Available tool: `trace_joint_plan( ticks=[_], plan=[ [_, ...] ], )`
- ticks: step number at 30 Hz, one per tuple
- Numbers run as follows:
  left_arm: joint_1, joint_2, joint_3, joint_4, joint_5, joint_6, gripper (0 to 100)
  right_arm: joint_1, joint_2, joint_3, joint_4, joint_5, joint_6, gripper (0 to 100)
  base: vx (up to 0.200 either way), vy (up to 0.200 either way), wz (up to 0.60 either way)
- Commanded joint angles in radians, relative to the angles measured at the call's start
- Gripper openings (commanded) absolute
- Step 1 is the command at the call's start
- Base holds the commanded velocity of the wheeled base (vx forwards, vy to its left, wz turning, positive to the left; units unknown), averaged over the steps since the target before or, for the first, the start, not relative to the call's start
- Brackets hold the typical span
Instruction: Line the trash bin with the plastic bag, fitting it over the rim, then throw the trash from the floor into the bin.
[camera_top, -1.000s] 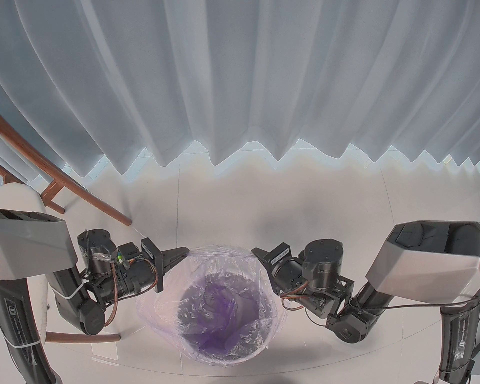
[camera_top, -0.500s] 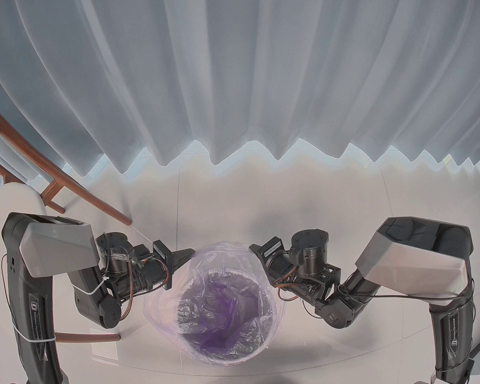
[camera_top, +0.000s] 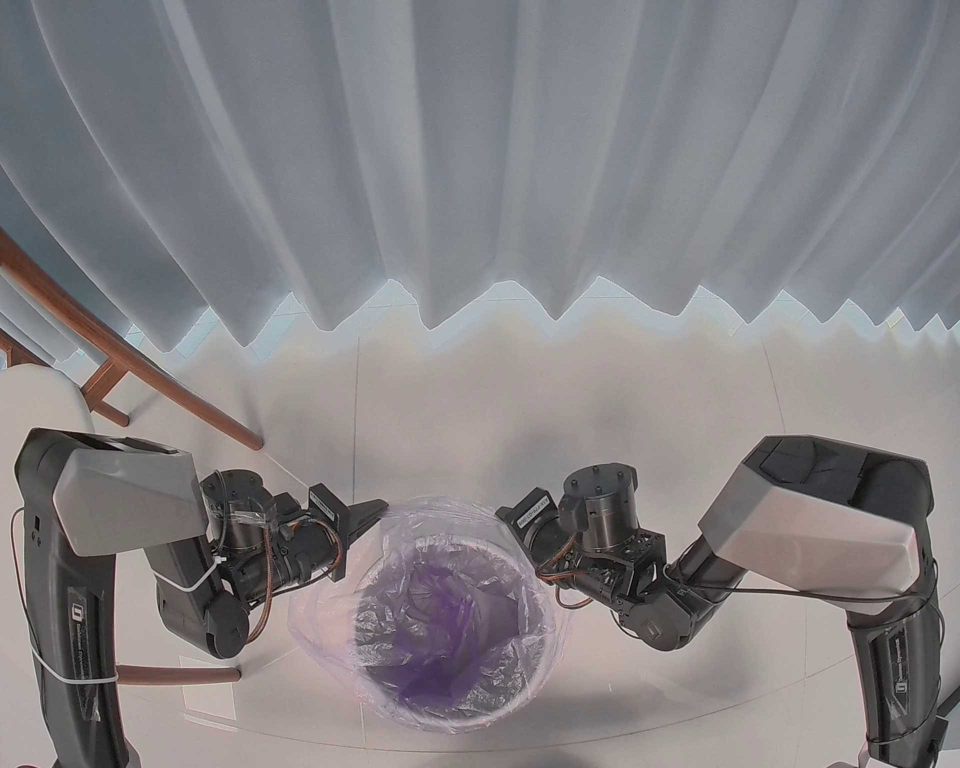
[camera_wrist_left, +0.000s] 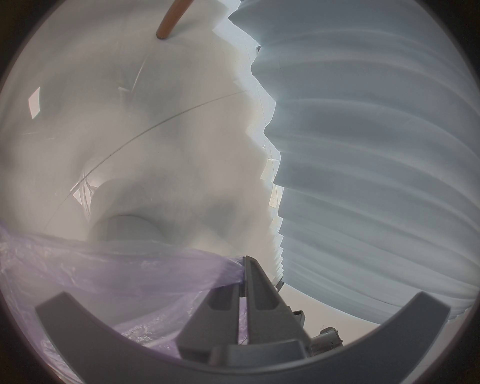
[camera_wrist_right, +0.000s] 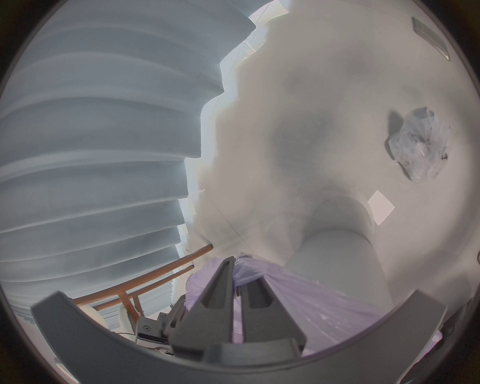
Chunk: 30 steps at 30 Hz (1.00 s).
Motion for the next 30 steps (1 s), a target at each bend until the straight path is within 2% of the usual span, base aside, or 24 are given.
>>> trace_joint_plan(
  ticks=[1, 6, 7, 10, 17, 21, 23, 26, 27, 30],
  plan=[
    [-0.002, 0.003, 0.002, -0.001, 0.001, 0.002, 0, 0.000, 0.010, -0.031, 0.040, -0.001, -0.006, 0, 0.000, 0.000, 0.00],
    [-0.013, 0.008, 0.008, -0.001, 0.034, 0.031, 0, 0.000, 0.012, -0.043, 0.060, -0.008, -0.008, 0, 0.000, 0.000, 0.00],
    [-0.016, 0.013, 0.008, -0.001, 0.037, 0.036, 0, 0.000, 0.012, -0.040, 0.054, -0.009, -0.008, 100, 0.000, 0.000, 0.00],
    [-0.018, 0.014, 0.010, -0.002, 0.042, 0.034, 0, 0.002, -0.007, -0.028, 0.026, -0.011, 0.002, 100, 0.000, 0.000, 0.00],
    [-0.016, 0.014, 0.010, -0.002, 0.042, 0.034, 0, 0.048, -0.265, 0.216, -0.047, -0.006, -0.015, 100, 0.000, 0.000, 0.00],
    [-0.018, 0.013, 0.013, -0.002, 0.045, 0.036, 0, 0.074, -0.413, 0.396, -0.128, 0.065, -0.100, 100, 0.000, 0.000, 0.00],
    [-0.018, 0.013, 0.016, -0.004, 0.054, 0.037, 0, 0.088, -0.467, 0.468, -0.181, 0.094, -0.103, 100, 0.000, 0.000, 0.00],
    [-0.038, 0.011, 0.039, -0.004, 0.065, 0.045, 0, 0.097, -0.485, 0.523, -0.245, 0.095, -0.109, 100, 0.000, 0.000, 0.00],
    [-0.042, 0.011, 0.045, -0.004, 0.066, 0.054, 100, 0.099, -0.482, 0.529, -0.254, 0.092, -0.109, 100, 0.000, 0.000, 0.00],
    [-0.047, 0.008, 0.047, -0.005, 0.096, 0.091, 100, 0.094, -0.475, 0.537, -0.262, 0.088, -0.107, 100, 0.000, 0.000, 0.00]
  ],
)
